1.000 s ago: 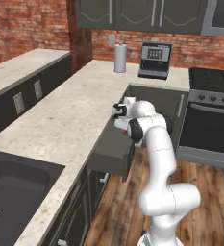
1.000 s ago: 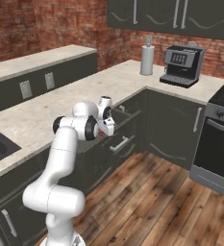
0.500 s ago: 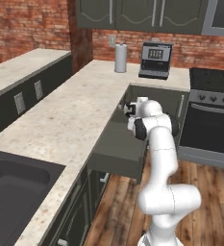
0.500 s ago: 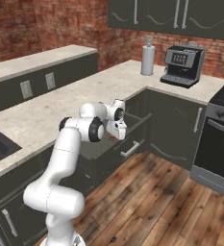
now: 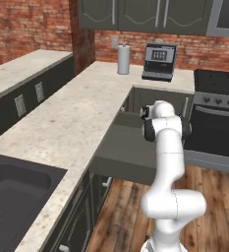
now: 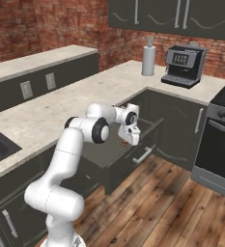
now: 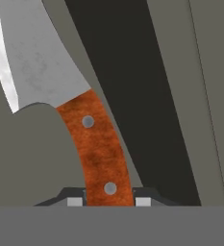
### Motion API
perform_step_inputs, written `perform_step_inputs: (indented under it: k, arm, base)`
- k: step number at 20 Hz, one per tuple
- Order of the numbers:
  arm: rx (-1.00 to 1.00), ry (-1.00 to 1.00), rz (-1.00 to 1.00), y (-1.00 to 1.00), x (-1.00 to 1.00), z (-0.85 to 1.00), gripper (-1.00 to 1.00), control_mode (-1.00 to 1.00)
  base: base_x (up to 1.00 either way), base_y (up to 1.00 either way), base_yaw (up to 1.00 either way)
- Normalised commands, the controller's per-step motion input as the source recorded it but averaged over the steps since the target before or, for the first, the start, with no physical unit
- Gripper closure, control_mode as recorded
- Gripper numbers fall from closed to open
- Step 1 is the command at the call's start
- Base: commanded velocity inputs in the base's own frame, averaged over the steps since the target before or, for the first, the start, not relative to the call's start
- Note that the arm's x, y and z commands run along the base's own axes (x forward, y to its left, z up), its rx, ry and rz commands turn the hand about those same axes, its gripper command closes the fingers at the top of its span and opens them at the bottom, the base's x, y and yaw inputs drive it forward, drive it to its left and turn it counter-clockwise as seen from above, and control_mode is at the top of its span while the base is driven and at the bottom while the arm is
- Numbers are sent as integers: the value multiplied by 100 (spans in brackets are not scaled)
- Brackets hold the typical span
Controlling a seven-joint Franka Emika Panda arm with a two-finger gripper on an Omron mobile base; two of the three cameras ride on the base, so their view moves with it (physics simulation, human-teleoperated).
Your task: Pick up the metallic utensils from the counter and place them in the open drawer. Make sure not to pick up any wooden utensils.
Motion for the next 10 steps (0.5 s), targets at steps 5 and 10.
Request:
perform_step_inputs:
  k: [5,10]
  arm:
    - [-6,0,0,27,0,35,100,-100]
    - [-21,0,3,53,0,85,100,-100]
  base:
    - [0,0,0]
    - [0,0,0]
